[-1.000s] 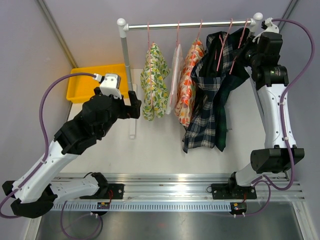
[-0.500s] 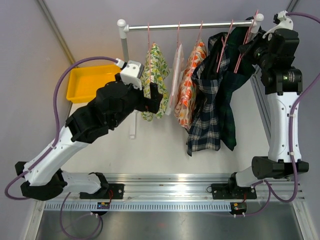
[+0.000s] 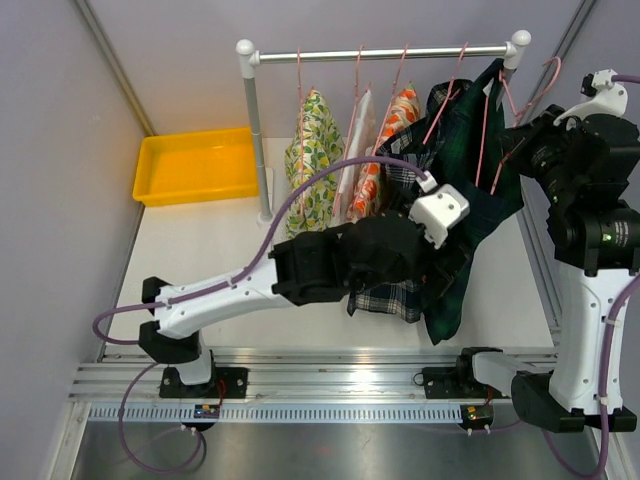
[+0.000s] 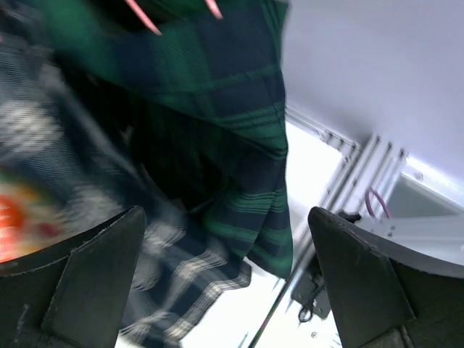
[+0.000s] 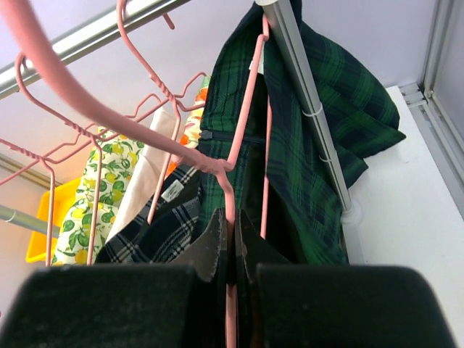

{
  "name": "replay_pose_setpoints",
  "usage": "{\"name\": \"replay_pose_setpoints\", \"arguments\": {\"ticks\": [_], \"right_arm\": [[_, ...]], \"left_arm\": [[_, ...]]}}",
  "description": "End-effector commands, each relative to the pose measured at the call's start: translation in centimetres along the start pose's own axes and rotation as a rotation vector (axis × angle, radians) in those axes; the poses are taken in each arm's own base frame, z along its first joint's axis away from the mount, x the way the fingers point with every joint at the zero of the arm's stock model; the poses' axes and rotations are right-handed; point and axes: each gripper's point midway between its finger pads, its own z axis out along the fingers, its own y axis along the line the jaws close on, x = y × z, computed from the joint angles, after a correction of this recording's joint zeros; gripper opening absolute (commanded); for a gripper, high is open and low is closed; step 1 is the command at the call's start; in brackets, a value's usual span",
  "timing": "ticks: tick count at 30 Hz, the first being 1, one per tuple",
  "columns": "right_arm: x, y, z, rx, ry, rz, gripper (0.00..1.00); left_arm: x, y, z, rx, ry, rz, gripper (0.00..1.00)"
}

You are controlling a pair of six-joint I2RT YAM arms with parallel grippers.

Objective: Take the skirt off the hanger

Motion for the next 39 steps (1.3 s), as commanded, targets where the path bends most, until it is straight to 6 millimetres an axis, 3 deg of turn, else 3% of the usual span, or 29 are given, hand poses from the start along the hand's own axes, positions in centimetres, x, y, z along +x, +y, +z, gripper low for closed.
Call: {"name": "replay_pose_setpoints", "arguments": {"ticks": [1,6,8,11,15,16,17,18,20,21,22,25,30,31,35,37,39], "right_arm": [[-4.5,0.8,-2.7,-0.004,-0.161,0.014,0.0],[-4.5,1.1,-3.1,-0.01,-0.153,0.031,0.0],[-4.6,1.2,-3.3,-0.012,-0.152,0.04,0.0],[-4.6,1.5,-3.6,-0.025,-0.145,0.043,0.0],[-4.8,1.7,-4.3,-0.036,-0.15,0.054,0.0],[-4.8,1.7,-4.4,-0.035,-0.151,0.055,0.0],[-4.8,1.7,-4.5,-0.034,-0.153,0.055,0.0],[-4.9,1.7,-4.6,-0.035,-0.154,0.055,0.0],[-4.8,1.6,-4.8,-0.033,-0.157,0.056,0.0],[-4.8,1.5,-4.9,-0.028,-0.161,0.056,0.0],[-4.8,1.5,-5.0,-0.025,-0.163,0.055,0.0],[-4.7,1.1,-4.8,-0.008,-0.166,0.051,0.0],[-4.0,0.8,-3.3,0.0,-0.146,0.046,0.0],[-3.8,0.7,-2.9,0.003,-0.139,0.044,0.0],[-3.9,0.8,-1.1,0.001,-0.127,0.028,0.0],[-3.9,1.0,0.3,-0.002,-0.108,0.018,0.0],[-3.5,1.1,2.2,-0.004,-0.074,0.014,0.0]], "left_arm": [[-1.7,-2.9,0.0,0.082,-0.084,-0.054,0.99],[1.3,-5.9,1.2,0.145,-0.079,-0.084,0.99],[1.4,-6.5,1.5,0.159,-0.104,-0.108,0.99],[4.1,-6.5,3.7,0.121,-0.102,-0.109,0.99],[4.9,-5.0,6.2,-0.006,-0.146,-0.125,0.98],[5.5,-4.9,7.5,-0.034,-0.136,-0.123,0.91],[6.1,-4.1,8.2,-0.088,-0.122,-0.115,0.68],[6.3,-3.8,8.6,-0.11,-0.121,-0.113,0.39],[7.2,-2.8,9.5,-0.188,-0.107,-0.112,0.0],[7.3,-2.9,9.5,-0.185,-0.102,-0.113,0.0],[6.9,-3.0,9.1,-0.174,-0.108,-0.119,0.0],[8.7,-3.1,7.7,-0.164,-0.078,-0.131,0.0],[14.1,-4.7,0.7,-0.16,0.003,-0.144,0.0],[15.2,-6.3,-1.0,-0.132,0.018,-0.138,0.0],[19.6,-6.5,-6.5,-0.199,0.088,-0.116,0.0],[21.1,-6.4,-8.6,-0.24,0.113,-0.126,0.0],[21.9,-6.6,-9.5,-0.267,0.124,-0.183,0.0]]}}
